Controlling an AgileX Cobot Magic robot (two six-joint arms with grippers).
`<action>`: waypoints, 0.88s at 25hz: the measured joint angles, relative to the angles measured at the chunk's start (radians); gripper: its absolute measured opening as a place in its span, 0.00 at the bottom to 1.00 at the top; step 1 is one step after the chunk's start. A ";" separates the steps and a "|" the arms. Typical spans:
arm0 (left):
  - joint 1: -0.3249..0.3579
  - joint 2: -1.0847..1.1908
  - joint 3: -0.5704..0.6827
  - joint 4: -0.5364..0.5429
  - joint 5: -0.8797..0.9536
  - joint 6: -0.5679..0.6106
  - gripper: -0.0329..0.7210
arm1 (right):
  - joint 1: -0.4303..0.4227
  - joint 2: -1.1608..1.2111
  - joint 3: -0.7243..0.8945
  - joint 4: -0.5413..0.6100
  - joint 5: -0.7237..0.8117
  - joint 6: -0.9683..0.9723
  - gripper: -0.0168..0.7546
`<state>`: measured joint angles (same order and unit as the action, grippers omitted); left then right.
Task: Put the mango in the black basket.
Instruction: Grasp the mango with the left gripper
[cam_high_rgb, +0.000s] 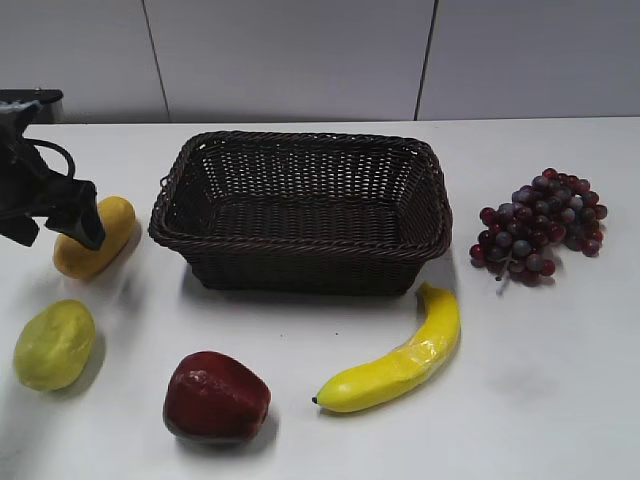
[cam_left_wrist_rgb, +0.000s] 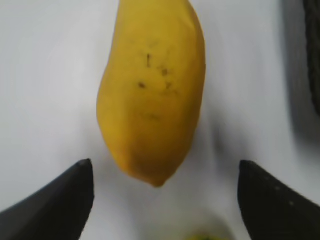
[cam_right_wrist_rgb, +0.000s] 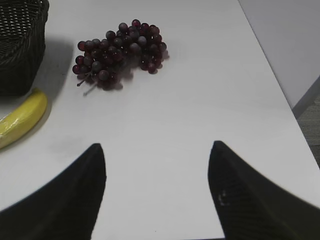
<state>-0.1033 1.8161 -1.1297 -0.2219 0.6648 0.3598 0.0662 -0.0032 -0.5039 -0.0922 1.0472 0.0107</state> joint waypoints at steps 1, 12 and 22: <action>0.000 0.022 -0.018 -0.001 -0.002 0.000 0.96 | 0.000 0.000 0.000 0.000 0.000 0.000 0.67; -0.022 0.203 -0.171 0.015 -0.026 0.000 0.96 | 0.000 0.000 0.000 0.000 0.000 0.000 0.67; -0.023 0.228 -0.182 0.022 -0.015 0.000 0.80 | 0.000 0.000 0.000 0.000 0.000 0.000 0.67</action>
<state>-0.1261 2.0439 -1.3119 -0.1999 0.6495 0.3598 0.0662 -0.0032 -0.5039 -0.0922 1.0472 0.0107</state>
